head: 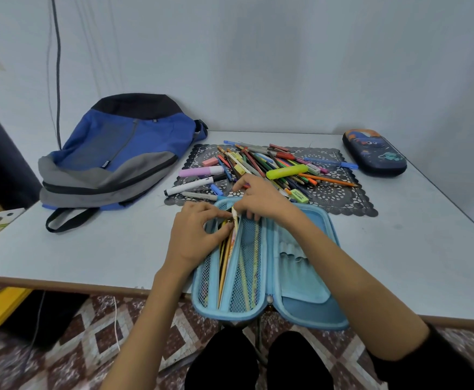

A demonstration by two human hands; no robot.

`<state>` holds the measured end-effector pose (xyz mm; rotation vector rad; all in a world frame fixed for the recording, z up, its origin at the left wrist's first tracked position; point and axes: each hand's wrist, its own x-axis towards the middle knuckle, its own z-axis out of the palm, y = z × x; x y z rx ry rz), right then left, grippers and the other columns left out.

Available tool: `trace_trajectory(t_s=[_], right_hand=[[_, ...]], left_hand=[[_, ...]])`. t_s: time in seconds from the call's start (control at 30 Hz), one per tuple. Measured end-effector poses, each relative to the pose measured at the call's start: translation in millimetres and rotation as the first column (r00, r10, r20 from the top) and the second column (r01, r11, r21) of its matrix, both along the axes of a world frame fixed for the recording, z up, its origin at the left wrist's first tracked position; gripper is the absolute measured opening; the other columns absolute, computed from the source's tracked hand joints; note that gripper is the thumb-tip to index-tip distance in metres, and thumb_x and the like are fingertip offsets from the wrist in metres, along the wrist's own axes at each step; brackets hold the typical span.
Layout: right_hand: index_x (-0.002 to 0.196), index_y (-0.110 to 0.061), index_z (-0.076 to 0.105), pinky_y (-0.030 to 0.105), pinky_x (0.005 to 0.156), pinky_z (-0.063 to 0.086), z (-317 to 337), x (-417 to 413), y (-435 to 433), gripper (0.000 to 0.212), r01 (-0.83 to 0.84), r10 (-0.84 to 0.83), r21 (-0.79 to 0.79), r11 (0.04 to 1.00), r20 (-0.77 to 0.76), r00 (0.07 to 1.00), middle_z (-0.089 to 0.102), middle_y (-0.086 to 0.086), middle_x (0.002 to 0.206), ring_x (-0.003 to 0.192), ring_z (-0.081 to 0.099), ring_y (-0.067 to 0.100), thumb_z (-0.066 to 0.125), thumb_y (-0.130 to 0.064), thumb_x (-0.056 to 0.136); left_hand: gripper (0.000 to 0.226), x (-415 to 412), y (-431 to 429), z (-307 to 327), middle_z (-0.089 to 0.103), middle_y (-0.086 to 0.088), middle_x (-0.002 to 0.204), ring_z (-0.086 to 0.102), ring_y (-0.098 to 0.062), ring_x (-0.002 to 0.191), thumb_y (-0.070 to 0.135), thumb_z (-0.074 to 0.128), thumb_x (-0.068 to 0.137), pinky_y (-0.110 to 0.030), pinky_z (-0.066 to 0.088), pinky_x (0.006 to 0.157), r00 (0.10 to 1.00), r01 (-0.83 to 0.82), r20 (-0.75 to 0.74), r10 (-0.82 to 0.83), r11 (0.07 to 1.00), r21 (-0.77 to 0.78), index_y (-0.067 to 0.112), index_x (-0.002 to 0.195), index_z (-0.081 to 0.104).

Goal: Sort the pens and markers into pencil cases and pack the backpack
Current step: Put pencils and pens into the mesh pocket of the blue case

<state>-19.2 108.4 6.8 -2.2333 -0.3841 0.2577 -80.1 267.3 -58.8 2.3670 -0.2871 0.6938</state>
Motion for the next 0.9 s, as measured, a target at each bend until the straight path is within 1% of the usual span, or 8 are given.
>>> trace_trajectory(t_s=[0.13, 0.27, 0.33, 0.43, 0.53, 0.67, 0.77, 0.9], right_hand=[[0.106, -0.010, 0.054, 0.031, 0.048, 0.045, -0.3, 0.2, 0.5, 0.031, 0.016, -0.013, 0.057, 0.998, -0.041, 0.999, 0.063, 0.013, 0.070, 0.053, 0.054, 0.019, 0.064, -0.003, 0.077], [0.106, -0.008, 0.054, 0.029, 0.044, 0.042, 0.1, -1.6, -0.4, 0.030, 0.010, -0.002, 0.114, 0.993, -0.074, 0.997, 0.060, 0.006, 0.059, 0.047, 0.051, 0.017, 0.063, -0.001, 0.079], [0.106, -0.008, 0.054, 0.027, 0.042, 0.041, -0.1, -1.6, -1.7, 0.029, 0.013, 0.000, 0.141, 0.990, -0.092, 0.996, 0.058, 0.003, 0.055, 0.042, 0.049, 0.014, 0.063, 0.000, 0.079], [0.103, -0.008, 0.055, 0.027, 0.041, 0.040, 0.2, -1.7, -3.0, 0.027, 0.014, 0.004, 0.167, 0.986, -0.107, 0.994, 0.057, -0.001, 0.049, 0.039, 0.048, 0.012, 0.062, 0.001, 0.079], [0.101, -0.010, 0.056, 0.026, 0.041, 0.040, 1.0, -2.5, -3.1, 0.026, 0.010, 0.010, 0.178, 0.984, -0.116, 0.993, 0.057, -0.001, 0.050, 0.041, 0.049, 0.013, 0.062, 0.001, 0.079], [0.102, -0.009, 0.057, 0.026, 0.041, 0.039, 0.8, -2.6, -2.9, 0.026, 0.007, 0.016, 0.181, 0.984, -0.124, 0.992, 0.058, 0.002, 0.054, 0.043, 0.049, 0.015, 0.062, 0.001, 0.079], [0.103, -0.009, 0.058, 0.026, 0.041, 0.039, 0.8, -3.0, -3.0, 0.026, -0.002, 0.026, 0.185, 0.983, -0.124, 0.992, 0.058, 0.003, 0.056, 0.044, 0.049, 0.015, 0.062, 0.001, 0.080], [0.098, -0.011, 0.059, 0.025, 0.041, 0.040, 1.8, -3.4, -4.5, 0.021, -0.012, 0.042, 0.220, 0.975, -0.129, 0.991, 0.057, 0.006, 0.059, 0.043, 0.049, 0.014, 0.059, 0.002, 0.081]], left_hand=[[0.041, -0.8, -1.5, 0.6, 0.067, 0.007, 0.095, 0.049, -0.019, 0.093, 0.056, 0.052, 0.074, -0.036, 0.040, 0.080, 1.000, 0.004, -0.015, -0.004, 1.000, -0.024, 0.030, 0.096, 0.074], [0.041, 0.1, 0.0, -0.4, 0.065, 0.009, 0.100, 0.046, -0.018, 0.093, 0.053, 0.048, 0.079, -0.038, 0.041, 0.079, 1.000, 0.025, -0.006, -0.025, 0.999, 0.042, 0.033, 0.100, 0.076], [0.039, 2.0, 0.5, -2.5, 0.062, 0.008, 0.108, 0.045, -0.019, 0.096, 0.051, 0.046, 0.081, -0.040, 0.040, 0.080, 0.999, 0.038, -0.001, -0.038, 0.996, 0.085, 0.034, 0.098, 0.076], [0.040, 3.5, 0.5, -4.9, 0.056, 0.007, 0.124, 0.044, -0.021, 0.109, 0.052, 0.044, 0.083, -0.038, 0.033, 0.084, 0.998, 0.064, -0.031, -0.061, 0.993, 0.101, 0.034, 0.100, 0.075], [0.041, 4.1, 0.5, -5.6, 0.052, 0.007, 0.132, 0.040, -0.021, 0.119, 0.053, 0.043, 0.082, -0.037, 0.028, 0.088, 0.994, 0.098, -0.060, -0.092, 0.991, 0.093, 0.033, 0.101, 0.074], [0.040, 6.6, 0.5, -6.2, 0.051, 0.004, 0.136, 0.038, -0.023, 0.124, 0.050, 0.043, 0.081, -0.037, 0.027, 0.091, 0.992, 0.116, -0.055, -0.111, 0.988, 0.106, 0.030, 0.099, 0.073], [0.040, 12.1, 3.3, -10.0, 0.047, 0.000, 0.143, 0.035, -0.026, 0.129, 0.046, 0.042, 0.084, -0.044, 0.031, 0.099, 0.986, 0.151, -0.086, -0.140, 0.978, 0.142, 0.029, 0.103, 0.072], [0.044, 17.5, 7.3, -14.7, 0.042, -0.002, 0.150, 0.032, -0.032, 0.135, 0.044, 0.039, 0.088, -0.054, 0.029, 0.106, 0.975, 0.204, -0.125, -0.185, 0.965, 0.163, 0.026, 0.110, 0.073]])
